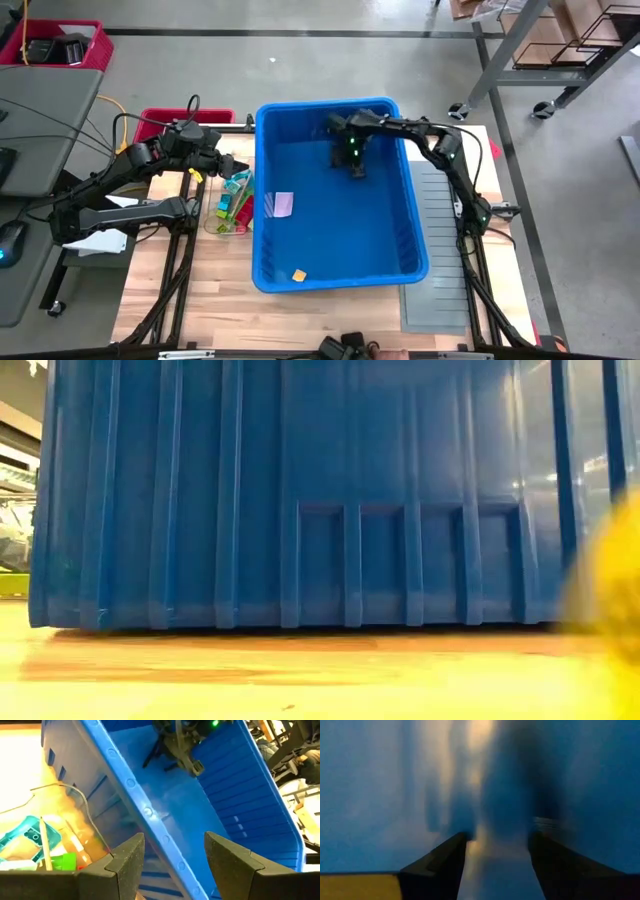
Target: Sort blocks
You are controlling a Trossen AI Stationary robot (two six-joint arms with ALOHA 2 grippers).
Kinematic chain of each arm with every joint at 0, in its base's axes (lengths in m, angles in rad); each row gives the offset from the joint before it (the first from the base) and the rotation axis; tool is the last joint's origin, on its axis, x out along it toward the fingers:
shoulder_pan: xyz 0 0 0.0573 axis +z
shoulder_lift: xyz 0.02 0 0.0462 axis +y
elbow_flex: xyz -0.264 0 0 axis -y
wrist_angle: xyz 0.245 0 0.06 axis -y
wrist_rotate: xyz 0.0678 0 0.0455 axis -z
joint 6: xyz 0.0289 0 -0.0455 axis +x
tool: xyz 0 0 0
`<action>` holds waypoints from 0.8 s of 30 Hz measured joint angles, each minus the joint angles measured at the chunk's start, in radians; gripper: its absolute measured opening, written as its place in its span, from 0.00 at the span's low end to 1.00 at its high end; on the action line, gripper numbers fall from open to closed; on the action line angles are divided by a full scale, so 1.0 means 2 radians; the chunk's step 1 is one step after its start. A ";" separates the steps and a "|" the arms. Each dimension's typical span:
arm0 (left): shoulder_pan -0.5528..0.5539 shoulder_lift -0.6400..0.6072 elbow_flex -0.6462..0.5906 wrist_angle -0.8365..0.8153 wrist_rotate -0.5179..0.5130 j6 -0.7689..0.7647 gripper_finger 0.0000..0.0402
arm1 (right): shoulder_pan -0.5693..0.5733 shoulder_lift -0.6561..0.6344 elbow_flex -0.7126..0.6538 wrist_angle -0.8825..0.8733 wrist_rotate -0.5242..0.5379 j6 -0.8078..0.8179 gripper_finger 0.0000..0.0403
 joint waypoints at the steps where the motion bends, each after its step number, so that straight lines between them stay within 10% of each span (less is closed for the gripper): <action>1: 0.000 0.000 0.000 0.000 0.002 0.000 0.50 | 0.006 0.000 0.000 -0.011 -0.003 -0.007 0.52; 15: -0.017 0.000 -0.002 0.000 -0.006 0.008 0.50 | 0.089 -0.076 -0.003 -0.050 -0.050 0.009 0.52; 24: -0.032 0.000 -0.002 0.002 -0.011 0.009 0.50 | 0.082 -0.074 -0.003 0.039 0.039 0.008 0.52</action>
